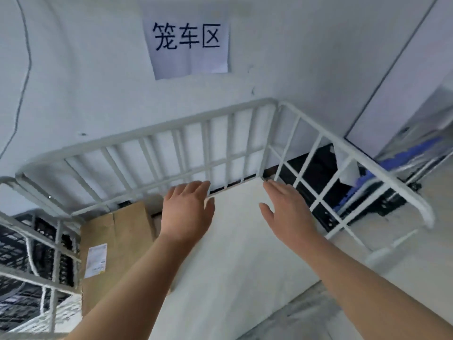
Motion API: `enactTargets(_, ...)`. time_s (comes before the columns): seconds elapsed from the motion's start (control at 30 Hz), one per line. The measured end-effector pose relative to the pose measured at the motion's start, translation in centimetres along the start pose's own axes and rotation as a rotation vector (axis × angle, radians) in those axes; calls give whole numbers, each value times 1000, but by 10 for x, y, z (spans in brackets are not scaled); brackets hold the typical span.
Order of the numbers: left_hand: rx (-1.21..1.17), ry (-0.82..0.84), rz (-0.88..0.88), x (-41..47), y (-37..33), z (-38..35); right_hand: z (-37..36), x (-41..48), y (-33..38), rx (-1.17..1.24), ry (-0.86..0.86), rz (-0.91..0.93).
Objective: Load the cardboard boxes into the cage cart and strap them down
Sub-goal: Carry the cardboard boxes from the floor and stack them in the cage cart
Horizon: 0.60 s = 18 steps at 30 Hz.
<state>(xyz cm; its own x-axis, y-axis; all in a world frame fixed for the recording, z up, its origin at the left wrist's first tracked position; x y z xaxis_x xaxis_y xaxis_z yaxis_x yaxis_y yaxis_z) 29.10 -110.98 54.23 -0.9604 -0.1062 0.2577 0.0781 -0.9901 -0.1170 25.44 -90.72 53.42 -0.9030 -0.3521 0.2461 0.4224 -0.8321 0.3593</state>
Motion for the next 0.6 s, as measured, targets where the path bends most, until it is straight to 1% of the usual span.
enactTargets(0.17, -80, -10, -173, -15, -146, 26, 106, -82, -86, -21, -98, -151)
enactTargets(0.33, -161, -6, -351, -54, -309, 38, 200, -198, -183, -25, -176, -350)
enactTargets(0.47, -200, 35, -533, -94, -435, 36, 255, -301, -252, -97, -242, -536)
enactTargets(0.6, -196, 107, -740, -136, -547, 27, 297, -401, -301, -155, -331, -714)
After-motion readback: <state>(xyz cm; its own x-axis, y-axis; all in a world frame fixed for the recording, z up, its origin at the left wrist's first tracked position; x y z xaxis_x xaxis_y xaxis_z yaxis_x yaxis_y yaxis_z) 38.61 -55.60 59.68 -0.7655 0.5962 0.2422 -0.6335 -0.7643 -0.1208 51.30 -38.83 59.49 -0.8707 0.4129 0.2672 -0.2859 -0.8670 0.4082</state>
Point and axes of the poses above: each hand's wrist, its own x-axis towards the middle knuckle, its own z-axis out of the back of the hand, y = z × x, the point moved 5 cm from there along x, towards the middle knuckle, and after that the axes turned 9 degrees about x, right-handed, at the moved point
